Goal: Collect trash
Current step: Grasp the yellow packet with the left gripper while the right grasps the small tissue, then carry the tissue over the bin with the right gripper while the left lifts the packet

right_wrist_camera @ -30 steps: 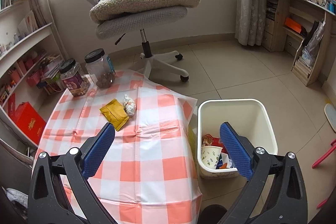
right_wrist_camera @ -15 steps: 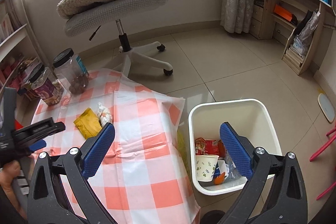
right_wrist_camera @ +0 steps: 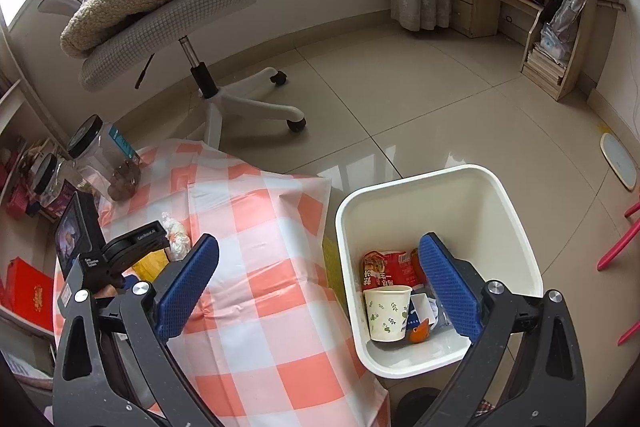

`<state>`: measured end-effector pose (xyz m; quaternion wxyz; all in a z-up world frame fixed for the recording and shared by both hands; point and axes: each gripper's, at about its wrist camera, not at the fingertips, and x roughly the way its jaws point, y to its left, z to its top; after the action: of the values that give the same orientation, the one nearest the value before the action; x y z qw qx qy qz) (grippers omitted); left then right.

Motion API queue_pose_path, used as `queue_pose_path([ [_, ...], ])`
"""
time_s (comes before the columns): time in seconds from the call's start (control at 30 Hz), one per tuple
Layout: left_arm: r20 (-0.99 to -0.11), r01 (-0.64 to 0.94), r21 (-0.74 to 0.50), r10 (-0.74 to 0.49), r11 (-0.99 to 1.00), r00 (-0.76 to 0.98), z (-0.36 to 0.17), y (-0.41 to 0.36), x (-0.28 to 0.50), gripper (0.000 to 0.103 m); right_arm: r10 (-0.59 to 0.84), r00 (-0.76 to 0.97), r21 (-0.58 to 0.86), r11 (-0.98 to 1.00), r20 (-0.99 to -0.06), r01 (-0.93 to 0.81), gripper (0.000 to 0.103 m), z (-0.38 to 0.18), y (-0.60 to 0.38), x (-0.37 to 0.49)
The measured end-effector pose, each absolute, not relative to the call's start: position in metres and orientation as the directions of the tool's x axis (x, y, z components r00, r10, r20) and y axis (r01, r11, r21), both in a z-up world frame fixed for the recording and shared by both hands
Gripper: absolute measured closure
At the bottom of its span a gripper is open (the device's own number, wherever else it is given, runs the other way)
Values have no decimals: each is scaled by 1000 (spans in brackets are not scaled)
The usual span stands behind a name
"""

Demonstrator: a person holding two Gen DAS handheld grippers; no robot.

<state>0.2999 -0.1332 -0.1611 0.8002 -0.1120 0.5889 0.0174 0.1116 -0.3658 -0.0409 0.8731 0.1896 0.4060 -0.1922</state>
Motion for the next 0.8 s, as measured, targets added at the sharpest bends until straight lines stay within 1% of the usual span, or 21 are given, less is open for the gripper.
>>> queue_pose_path([
  [0.03,-951,-130,-150,-107,980,289,-162,-130,297,44,-179,596,171,859,-783,483,7,-42,-362,114],
  [0.07,-948,-98,-157,-122,983,292,-161,-126,293,52,-176,593,164,865,-785,474,7,-43,-357,117],
  [0.1,-944,-69,-170,-143,983,297,-160,-120,288,56,-174,591,156,871,-788,465,7,-45,-352,121],
  [0.17,-942,-53,-193,-170,980,288,-157,-100,278,70,-173,587,137,884,-791,446,7,-48,-339,127],
  [0.2,-939,-48,-208,-185,977,289,-153,-89,271,72,-173,585,122,895,-793,430,7,-51,-330,132],
  [0.23,-935,-36,-213,-193,976,296,-148,-77,263,75,-176,579,99,906,-796,412,7,-55,-322,135],
  [0.3,-928,-3,-193,-181,981,326,-131,-52,246,76,-179,561,48,929,-808,367,7,-64,-303,145],
  [0.4,-911,11,-158,-150,987,384,-101,-13,224,76,-149,540,12,959,-828,283,7,-78,-275,168],
  [0.6,-857,5,-92,-82,996,508,-51,42,191,76,-143,556,-86,988,-819,128,8,-100,-225,232],
  [0.7,-818,3,-24,-22,1000,575,-44,54,184,76,-153,531,-132,988,-834,77,18,-120,-211,260],
  [0.73,-814,-1,-18,-14,1000,581,-46,55,184,76,-154,518,-138,988,-841,69,22,-126,-208,268],
  [0.8,-817,8,-20,-21,1000,576,-48,59,187,76,-147,496,-136,989,-856,60,27,-138,-207,279],
])
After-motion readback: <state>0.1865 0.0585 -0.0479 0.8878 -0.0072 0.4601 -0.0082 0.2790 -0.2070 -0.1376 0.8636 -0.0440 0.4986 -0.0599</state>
